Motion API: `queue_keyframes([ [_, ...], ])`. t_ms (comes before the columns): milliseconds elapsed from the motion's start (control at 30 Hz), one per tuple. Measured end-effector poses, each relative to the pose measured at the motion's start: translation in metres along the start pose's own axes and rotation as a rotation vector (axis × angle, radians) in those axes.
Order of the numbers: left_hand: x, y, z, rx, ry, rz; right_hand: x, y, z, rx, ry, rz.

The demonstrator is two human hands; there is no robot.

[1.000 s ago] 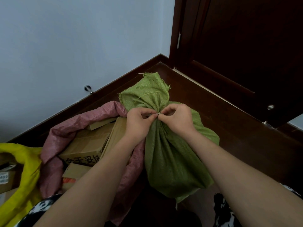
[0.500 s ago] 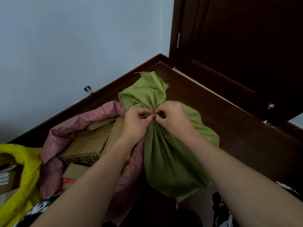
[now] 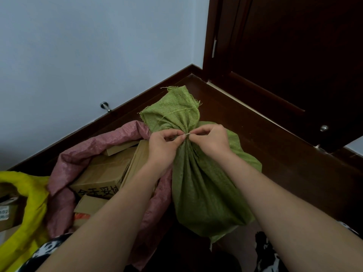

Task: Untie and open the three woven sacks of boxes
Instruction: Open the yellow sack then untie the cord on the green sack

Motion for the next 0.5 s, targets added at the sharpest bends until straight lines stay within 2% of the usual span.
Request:
queue_keyframes([
  [67,0.001,0.0,0.001,0.013,-0.005,0.004,-0.003,0.0,-0.003,-0.027,0.065,-0.041],
  [167,0.003,0.001,0.001,0.01,-0.029,0.03,-0.012,0.004,-0.004,-0.035,0.489,-0.336],
  [233,0.003,0.002,0.0,0.013,-0.029,0.02,-0.017,0.008,-0.003,-0.028,0.675,-0.471],
  [500,0.003,0.001,-0.006,-0.014,-0.052,0.004,-0.011,0.003,0.0,-0.043,0.535,-0.481],
])
Point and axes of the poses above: each hand's wrist, its own y-axis away from the middle knuckle, its own z-axis out of the palm, x = y × z, the point moved 1 cm from there along -y, towards the middle knuckle, and after that the axes turned 3 degrees about -x, right-handed, at the moved point
